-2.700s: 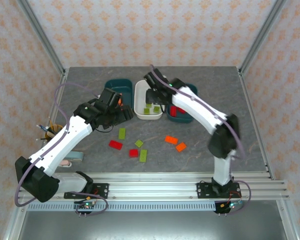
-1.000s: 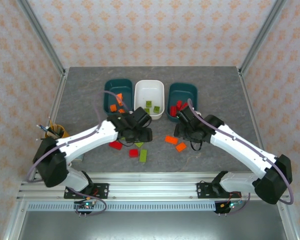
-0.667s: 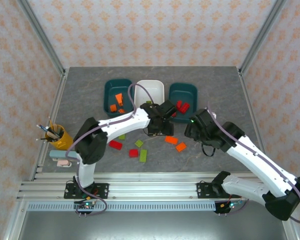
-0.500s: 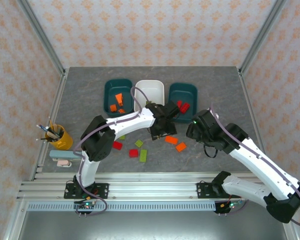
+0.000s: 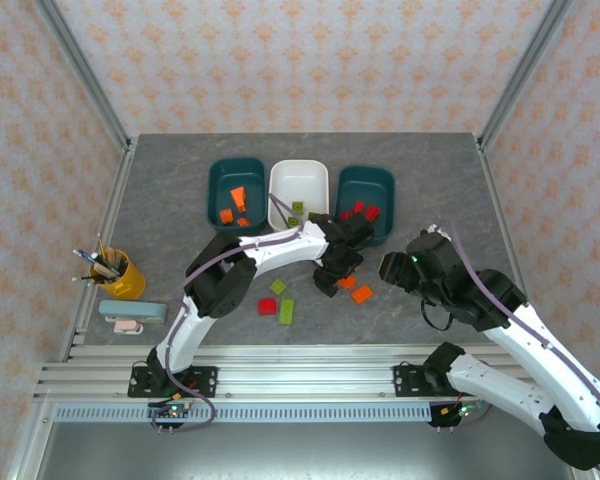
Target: Sort the legos into containers by color
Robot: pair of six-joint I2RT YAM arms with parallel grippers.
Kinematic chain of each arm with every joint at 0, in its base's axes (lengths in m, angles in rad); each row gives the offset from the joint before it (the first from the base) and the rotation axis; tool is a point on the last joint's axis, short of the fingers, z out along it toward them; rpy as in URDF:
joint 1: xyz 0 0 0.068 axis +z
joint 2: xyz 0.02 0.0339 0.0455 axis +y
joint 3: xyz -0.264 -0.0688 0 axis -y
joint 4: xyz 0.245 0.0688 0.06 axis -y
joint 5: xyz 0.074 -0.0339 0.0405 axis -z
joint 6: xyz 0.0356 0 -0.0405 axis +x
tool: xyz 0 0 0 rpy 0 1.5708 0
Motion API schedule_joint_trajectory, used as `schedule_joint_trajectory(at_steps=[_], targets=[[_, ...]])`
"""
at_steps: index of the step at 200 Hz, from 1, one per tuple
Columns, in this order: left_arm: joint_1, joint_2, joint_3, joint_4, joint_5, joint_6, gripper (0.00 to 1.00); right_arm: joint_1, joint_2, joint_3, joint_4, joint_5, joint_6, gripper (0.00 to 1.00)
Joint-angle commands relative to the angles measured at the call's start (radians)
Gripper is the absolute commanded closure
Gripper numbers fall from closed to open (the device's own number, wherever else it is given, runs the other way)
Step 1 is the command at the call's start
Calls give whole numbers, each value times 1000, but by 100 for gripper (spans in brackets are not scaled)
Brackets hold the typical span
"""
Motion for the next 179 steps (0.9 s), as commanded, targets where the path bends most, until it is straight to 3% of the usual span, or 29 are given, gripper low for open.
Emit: schedule_joint_trajectory(at_steps=[1,71,117,156,179], targets=[[-1,27,35,-3,-42,-143,25,-5,-8,-15,-7,2,-17,31],[0,80,32,-10,-57,-197,52,-9,13,-8,1,5,-40,30],[19,95,16,21,-83,-145,67,-10,17,-5,5,-3,-43,30],[44,-27,8,-60,-185,4,69,-10,18,-2,32,-24,-66,30],[65,-181,-61,-116,-241,111,70,-10,21,-1,88,-65,-106,31]])
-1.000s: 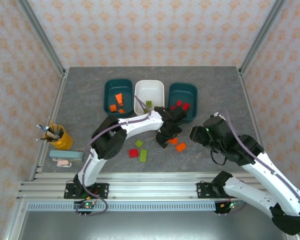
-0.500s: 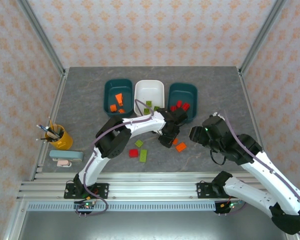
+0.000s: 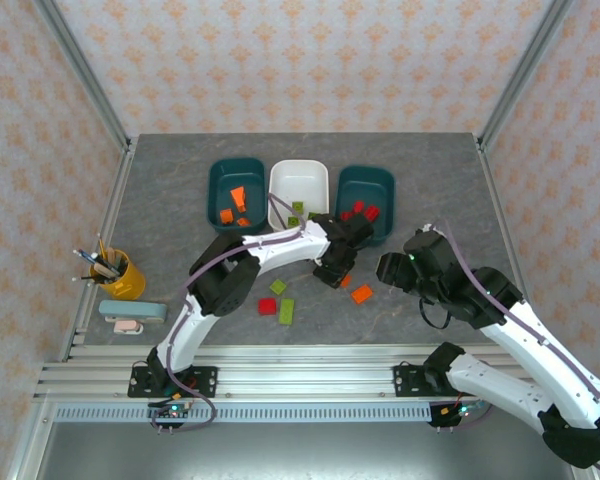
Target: Sort the legos into containers by color
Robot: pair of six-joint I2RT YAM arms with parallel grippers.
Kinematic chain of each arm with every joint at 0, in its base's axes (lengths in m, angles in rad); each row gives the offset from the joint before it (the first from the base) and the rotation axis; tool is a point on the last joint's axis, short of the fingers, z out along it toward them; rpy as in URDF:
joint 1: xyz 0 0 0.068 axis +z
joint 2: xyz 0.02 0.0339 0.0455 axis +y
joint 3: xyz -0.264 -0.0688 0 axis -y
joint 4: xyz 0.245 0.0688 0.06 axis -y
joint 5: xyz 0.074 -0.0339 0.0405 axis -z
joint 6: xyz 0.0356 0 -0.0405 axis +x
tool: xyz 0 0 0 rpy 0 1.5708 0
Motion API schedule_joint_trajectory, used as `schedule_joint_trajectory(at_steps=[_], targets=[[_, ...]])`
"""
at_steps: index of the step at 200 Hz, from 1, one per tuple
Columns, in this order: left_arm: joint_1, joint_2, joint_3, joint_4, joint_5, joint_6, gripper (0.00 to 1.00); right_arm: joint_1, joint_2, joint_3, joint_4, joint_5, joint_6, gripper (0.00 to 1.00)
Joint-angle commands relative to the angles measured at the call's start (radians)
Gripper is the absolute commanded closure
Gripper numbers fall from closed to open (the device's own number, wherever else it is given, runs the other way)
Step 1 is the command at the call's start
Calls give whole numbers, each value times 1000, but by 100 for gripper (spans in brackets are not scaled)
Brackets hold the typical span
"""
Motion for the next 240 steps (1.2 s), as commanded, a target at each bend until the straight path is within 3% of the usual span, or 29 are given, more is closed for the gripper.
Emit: schedule_joint_trajectory(at_steps=[1,23,58,94,120,192,240], targets=[[43,-187,-61,-98,-154,139,69,-5,2,0,67,-36,-56,31],[96,-332,-116,-166,-204,275,69,-5,35,0,175,-152,-108,30],[266,-413,-107,-253,-212,661,69,15,168,18,388,-322,-127,30],[483,-326,-4,-316,-129,1023,68,47,359,106,578,-359,-105,24],[579,-200,98,-350,-135,1170,68,47,491,205,613,-370,-105,21],[604,4,225,-303,-187,1425,68,45,607,286,580,-368,-103,21],[596,29,186,-286,-204,1489,57,45,627,275,520,-326,-94,21]])
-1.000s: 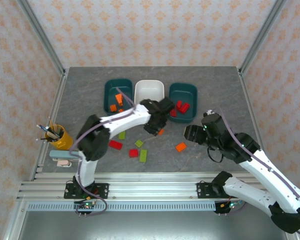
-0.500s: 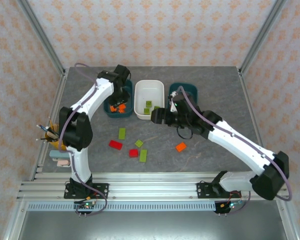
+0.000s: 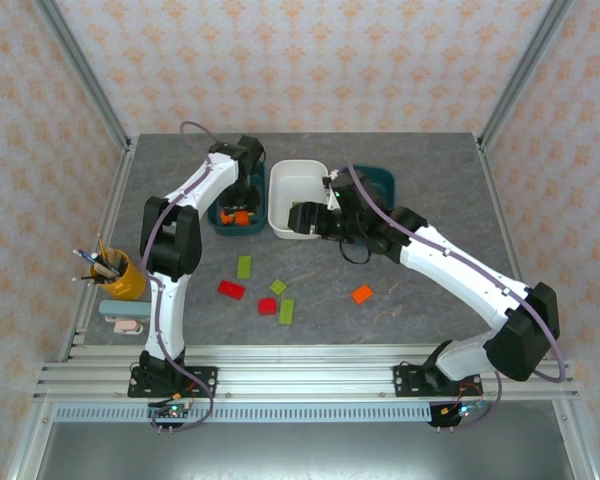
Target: Sort the legos into containers by color
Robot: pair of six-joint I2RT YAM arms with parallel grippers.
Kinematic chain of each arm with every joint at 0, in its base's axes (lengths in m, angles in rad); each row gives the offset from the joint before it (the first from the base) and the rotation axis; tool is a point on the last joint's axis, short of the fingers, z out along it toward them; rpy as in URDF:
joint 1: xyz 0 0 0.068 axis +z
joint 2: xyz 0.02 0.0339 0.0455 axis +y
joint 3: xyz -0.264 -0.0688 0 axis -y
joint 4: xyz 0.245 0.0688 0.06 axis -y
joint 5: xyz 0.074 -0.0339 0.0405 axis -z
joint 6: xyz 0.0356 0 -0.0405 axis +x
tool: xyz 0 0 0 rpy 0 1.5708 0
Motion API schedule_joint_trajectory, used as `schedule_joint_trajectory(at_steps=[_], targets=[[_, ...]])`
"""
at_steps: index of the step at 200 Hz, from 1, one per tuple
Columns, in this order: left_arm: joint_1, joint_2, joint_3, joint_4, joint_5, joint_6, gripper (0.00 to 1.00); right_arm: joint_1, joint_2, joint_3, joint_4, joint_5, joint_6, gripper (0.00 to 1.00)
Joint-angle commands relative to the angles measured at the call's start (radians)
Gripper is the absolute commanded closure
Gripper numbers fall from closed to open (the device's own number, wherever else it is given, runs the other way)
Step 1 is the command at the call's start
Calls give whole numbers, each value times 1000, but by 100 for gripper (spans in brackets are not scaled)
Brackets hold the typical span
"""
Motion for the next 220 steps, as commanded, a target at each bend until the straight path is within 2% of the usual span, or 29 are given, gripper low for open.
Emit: schedule_joint_trajectory(at_steps=[1,37,64,102,123,151,187,220], targets=[[-9,14,-14,6,-49,66,57,3,22,8,-51,34,7,21],[-18,-37,-67,22,-55,54,42,2,44,11,-106,67,10,21],[-30,-105,-65,12,-72,28,38,12,58,29,-157,98,-24,22],[-39,-293,-129,7,-116,-88,31,118,150,109,-264,138,-146,24],[-41,-482,-252,19,-136,-146,28,200,224,150,-302,150,-166,26],[-44,-747,-489,51,-126,-227,26,283,335,212,-353,135,-113,28],[-59,-1110,-776,53,-69,-274,22,337,477,299,-407,100,12,30],[-71,-1360,-928,-4,-14,-315,19,360,576,359,-439,107,140,32]])
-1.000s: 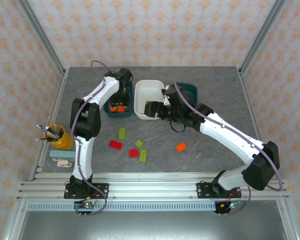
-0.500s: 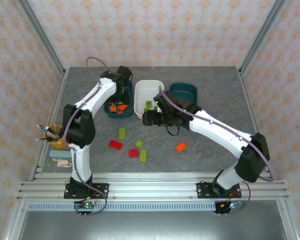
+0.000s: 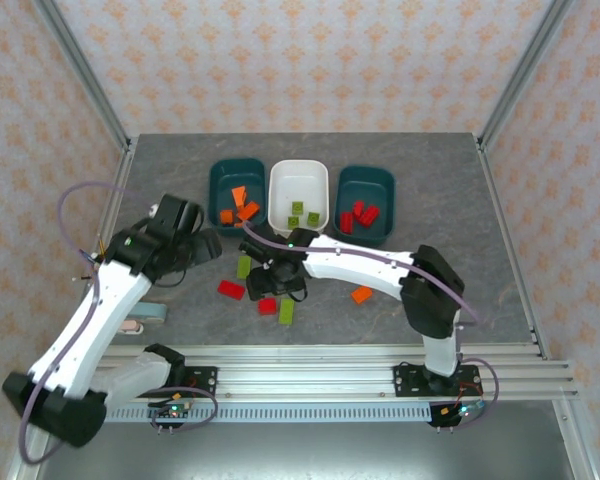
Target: Sort the legos into containers by color
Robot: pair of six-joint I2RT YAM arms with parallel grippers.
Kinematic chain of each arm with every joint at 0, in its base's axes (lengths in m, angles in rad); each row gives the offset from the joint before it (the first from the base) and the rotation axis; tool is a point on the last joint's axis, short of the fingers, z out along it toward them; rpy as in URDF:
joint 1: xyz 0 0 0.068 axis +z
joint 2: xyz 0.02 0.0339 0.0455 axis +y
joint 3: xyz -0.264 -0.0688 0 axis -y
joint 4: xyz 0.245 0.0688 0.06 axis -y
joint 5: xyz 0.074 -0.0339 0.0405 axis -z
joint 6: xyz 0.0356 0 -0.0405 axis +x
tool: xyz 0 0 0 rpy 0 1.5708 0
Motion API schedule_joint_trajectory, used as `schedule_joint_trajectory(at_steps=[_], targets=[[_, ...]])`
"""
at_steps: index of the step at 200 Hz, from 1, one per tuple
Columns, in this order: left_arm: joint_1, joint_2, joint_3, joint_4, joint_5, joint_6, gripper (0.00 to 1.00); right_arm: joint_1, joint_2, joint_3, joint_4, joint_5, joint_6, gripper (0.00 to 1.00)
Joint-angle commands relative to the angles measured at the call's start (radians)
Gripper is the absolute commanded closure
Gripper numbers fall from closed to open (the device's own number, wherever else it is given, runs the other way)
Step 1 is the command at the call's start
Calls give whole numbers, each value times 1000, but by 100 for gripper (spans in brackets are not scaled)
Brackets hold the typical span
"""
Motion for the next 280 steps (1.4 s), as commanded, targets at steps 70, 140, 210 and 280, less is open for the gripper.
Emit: schedule_joint_trajectory(at_steps=[70,140,210,280], targets=[[-17,-349,-180,-37,215,-42,18,26,154,108,-88,-4,260,36],[-17,-384,-178,-76,249,-6,18,44,232,178,-136,8,311,41],[-17,-382,-178,-64,267,-6,18,46,275,211,-132,3,310,47],[-17,-382,-155,-53,273,-4,18,45,262,279,-198,79,262,66]])
